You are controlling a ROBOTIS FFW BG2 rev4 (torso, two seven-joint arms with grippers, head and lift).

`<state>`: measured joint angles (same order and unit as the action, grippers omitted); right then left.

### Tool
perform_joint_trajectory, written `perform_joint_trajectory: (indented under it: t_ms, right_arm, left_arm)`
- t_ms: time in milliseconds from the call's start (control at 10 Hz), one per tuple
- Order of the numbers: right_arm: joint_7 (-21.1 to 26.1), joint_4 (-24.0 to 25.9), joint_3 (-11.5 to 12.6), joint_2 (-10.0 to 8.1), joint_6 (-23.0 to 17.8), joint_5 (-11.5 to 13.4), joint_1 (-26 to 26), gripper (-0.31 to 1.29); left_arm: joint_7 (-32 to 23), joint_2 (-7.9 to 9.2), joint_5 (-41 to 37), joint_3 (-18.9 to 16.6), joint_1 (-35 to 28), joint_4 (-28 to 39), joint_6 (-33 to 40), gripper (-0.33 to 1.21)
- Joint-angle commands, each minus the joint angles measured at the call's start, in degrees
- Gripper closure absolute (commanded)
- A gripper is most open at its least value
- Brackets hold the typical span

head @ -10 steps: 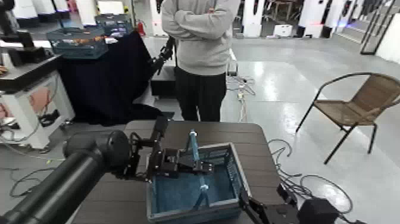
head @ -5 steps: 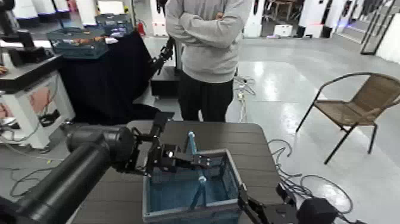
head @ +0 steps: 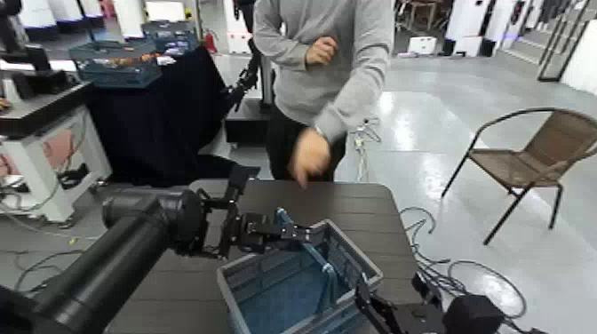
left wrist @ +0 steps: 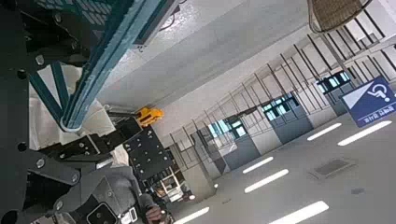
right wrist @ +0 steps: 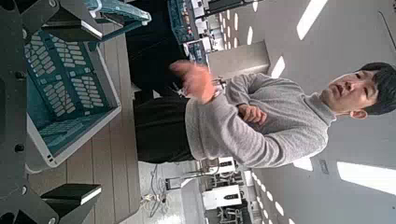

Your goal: Place the crate on the table.

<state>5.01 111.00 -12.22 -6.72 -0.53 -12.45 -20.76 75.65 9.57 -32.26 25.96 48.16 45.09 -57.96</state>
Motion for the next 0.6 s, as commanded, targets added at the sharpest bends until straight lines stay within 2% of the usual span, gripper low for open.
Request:
perform_joint_trajectory:
  t_ms: [100,300,600]
  right_arm:
    - [0.0,0.0,0.2,-0.13,-0.1,-0.2,-0.1,0.15]
    - [0.0,0.0,0.4,-0.13,-0.1,-0.2,-0.2,0.15]
    - [0.0,0.2,0.8,-0.13,0.0,-0.2,-0.4,0.15]
  left_arm:
    - [-0.4,0.01,1.1,-1.9,-0.6,0.0,0.8,0.42]
    - [-4.3,0.28,5.5,-7.0,-2.2,1.8,1.9,0.42]
    - [-11.2,1.95,6.8,-13.7,-7.8,10.1,4.5,0.42]
